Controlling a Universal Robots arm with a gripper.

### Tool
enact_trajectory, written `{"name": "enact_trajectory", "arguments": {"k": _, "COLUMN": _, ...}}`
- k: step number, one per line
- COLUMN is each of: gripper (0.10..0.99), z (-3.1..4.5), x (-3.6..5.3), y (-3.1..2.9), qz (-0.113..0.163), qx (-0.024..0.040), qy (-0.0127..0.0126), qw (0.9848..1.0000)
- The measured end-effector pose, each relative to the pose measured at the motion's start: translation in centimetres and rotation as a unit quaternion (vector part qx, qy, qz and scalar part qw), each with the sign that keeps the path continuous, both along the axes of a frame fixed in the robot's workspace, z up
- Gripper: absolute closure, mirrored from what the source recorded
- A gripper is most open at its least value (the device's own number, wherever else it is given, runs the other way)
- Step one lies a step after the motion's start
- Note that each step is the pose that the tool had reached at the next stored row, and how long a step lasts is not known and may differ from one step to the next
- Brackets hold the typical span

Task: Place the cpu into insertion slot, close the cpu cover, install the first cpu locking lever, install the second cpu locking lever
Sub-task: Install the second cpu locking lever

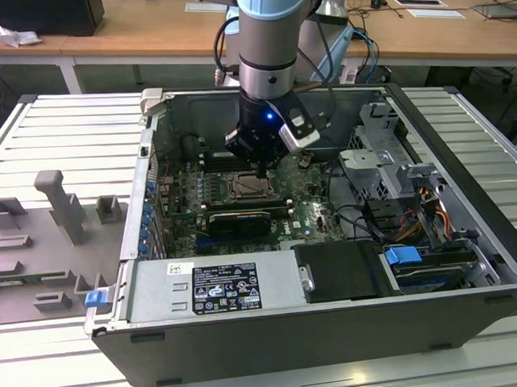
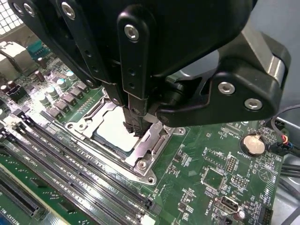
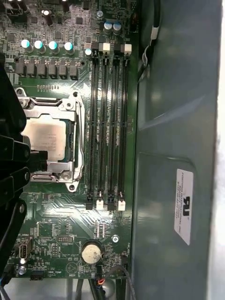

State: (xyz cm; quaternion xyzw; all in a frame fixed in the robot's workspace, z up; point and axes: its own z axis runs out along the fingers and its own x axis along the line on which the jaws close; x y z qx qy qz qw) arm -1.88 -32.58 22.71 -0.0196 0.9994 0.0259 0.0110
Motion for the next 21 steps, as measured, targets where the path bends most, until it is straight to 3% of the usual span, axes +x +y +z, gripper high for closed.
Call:
{"name": "enact_trajectory", "arguments": {"k": 5, "gripper": 0.980, "z": 0.05, "x": 0.00, "y": -0.35, "qz": 0.000, "qx": 0.0000, "qy": 0.0000, "qw": 1.0000}}
{"name": "enact_trajectory", "arguments": {"k": 10, "gripper": 0.980, "z": 0.05, "x": 0.00, "y": -1.38, "qz": 0.000, "qx": -0.0007, "qy": 0.0000, "qw": 1.0000}}
{"name": "enact_trajectory", "arguments": {"k": 16, "gripper": 0.980, "z": 0.65, "x": 0.00, "y": -1.58, "qz": 0.000, "qx": -0.0007, "qy": 0.0000, "qw": 1.0000}}
{"name": "enact_trajectory", "arguments": {"k": 21, "gripper": 0.980, "z": 0.70, "x": 0.00, "y": -2.00, "qz": 0.000, "qx": -0.0007, "qy": 0.0000, "qw": 1.0000}}
